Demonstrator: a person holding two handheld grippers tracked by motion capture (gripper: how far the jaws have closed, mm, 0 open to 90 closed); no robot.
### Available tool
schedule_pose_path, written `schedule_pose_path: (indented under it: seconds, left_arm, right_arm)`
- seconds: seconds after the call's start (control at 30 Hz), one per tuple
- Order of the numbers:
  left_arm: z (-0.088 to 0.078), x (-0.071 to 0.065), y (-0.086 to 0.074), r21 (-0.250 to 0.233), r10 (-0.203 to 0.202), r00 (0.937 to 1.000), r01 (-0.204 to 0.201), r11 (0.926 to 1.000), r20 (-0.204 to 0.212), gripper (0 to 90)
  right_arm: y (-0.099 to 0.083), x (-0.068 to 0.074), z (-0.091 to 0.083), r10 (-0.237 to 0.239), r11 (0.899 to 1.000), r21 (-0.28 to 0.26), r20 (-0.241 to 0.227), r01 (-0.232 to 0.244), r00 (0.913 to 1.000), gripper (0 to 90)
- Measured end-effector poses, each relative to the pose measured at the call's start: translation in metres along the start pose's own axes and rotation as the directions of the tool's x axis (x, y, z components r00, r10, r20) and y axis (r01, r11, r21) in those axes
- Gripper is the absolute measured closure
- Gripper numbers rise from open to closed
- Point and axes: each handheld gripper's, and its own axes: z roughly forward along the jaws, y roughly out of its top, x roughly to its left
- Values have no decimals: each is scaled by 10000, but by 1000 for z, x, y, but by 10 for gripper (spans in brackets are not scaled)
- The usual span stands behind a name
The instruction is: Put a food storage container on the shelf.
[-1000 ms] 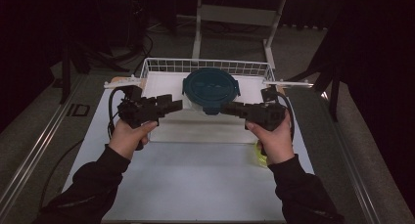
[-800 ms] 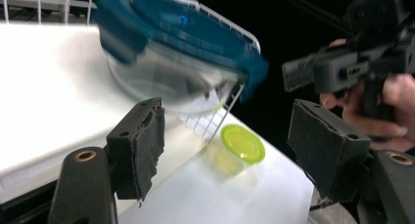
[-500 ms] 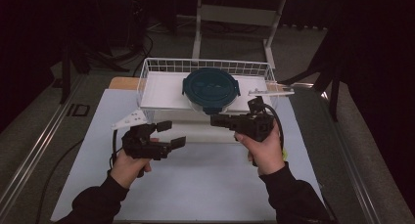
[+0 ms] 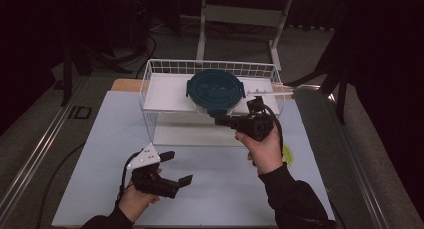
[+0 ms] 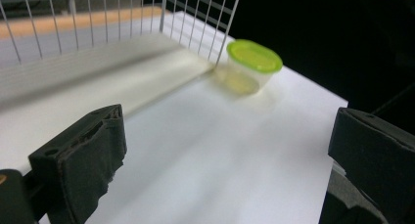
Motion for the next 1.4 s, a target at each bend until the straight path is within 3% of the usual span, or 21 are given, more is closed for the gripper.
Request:
schedule_pose_path:
  seconds: [0.13, 0.27, 0.3, 0.47, 0.63, 1.07, 1.3, 1.4]
  left_arm:
    - [1, -1, -14, 74, -8, 9997, 10, 10000, -225, 6]
    - [-2, -2, -20, -333, 275, 9982, -293, 9990, -531, 6]
    - [-5, -2, -22, -615, 272, 9977, -311, 9976, -628, 6]
    - [-6, -3, -24, -890, 410, 9969, -470, 9949, -675, 6]
    - [-3, -5, -26, -780, 539, 9968, -584, 9952, -591, 6]
    - [-3, -4, -27, -822, 591, 9964, -640, 9946, -613, 6]
    - [-1, -6, -27, -714, 712, 9960, -750, 9946, -543, 6]
    - [-1, -7, -28, -668, 738, 9960, -771, 9948, -502, 6]
  right_arm:
    - [3, -3, 4, 60, 10000, 16, 37, -60, 10000, 898]
    - [6, -4, 6, 49, 10000, 28, 63, -49, 10000, 898]
    - [7, -4, 7, 59, 10000, 30, 79, -59, 10000, 898]
    - [12, -10, 12, 81, 10000, 2, 276, -81, 9996, 898]
    - [13, -18, 15, 371, 9993, 32, 236, -372, 9990, 898]
    - [23, -27, 18, 439, 9989, -165, 680, -428, 9967, 891]
    - [27, -30, 21, 588, 9981, -220, 630, -576, 9963, 879]
    - [25, -28, 22, 379, 9992, -140, 665, -371, 9971, 854]
